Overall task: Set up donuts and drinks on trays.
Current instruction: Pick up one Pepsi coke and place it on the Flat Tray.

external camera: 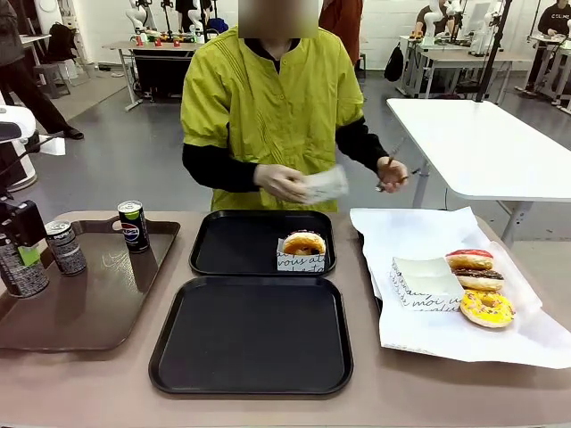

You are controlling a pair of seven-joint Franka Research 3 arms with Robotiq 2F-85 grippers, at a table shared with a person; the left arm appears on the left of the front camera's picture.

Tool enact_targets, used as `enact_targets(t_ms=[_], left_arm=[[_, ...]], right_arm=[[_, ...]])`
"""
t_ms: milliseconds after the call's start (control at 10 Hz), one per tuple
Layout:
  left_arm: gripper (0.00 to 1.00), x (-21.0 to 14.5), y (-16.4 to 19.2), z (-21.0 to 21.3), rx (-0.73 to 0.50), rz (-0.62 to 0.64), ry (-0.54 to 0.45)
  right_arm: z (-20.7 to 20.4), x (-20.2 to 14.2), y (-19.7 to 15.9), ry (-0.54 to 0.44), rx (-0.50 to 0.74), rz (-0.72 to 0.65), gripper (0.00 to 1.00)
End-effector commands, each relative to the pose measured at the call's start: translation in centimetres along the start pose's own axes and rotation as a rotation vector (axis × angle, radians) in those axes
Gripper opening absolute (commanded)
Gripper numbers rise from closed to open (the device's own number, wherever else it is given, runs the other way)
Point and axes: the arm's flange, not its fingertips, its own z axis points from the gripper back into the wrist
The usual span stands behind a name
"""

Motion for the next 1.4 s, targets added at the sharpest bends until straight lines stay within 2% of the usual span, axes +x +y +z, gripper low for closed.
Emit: enact_targets(t_ms=[0, 200, 500, 700, 1300], left_arm=[[0.59, 0.2, 0.0, 0.3, 0.003, -0.014, -0.004], [0.59, 0.0, -0.1, 0.0, 0.000, -0.002, 0.000], [0.59, 7.5, -4.3, 0.6, -0.031, -0.134, -0.041], [0.59, 11.8, -7.4, 0.5, -0.009, -0.148, -0.038], [0.59, 20.6, -12.6, -2.9, -0.028, -0.200, -0.030]], right_arm=[[0.1, 0.1, 0.0, -0.009, 0.017, 0.014, 1.00], [0.1, 0.1, 0.0, -0.009, 0.017, 0.014, 1.00], [0.1, 0.1, 0.0, -0.009, 0.017, 0.014, 1.00], [0.1, 0.1, 0.0, -0.009, 0.017, 0.014, 1.00], [0.1, 0.1, 0.0, -0.009, 0.017, 0.014, 1.00]])
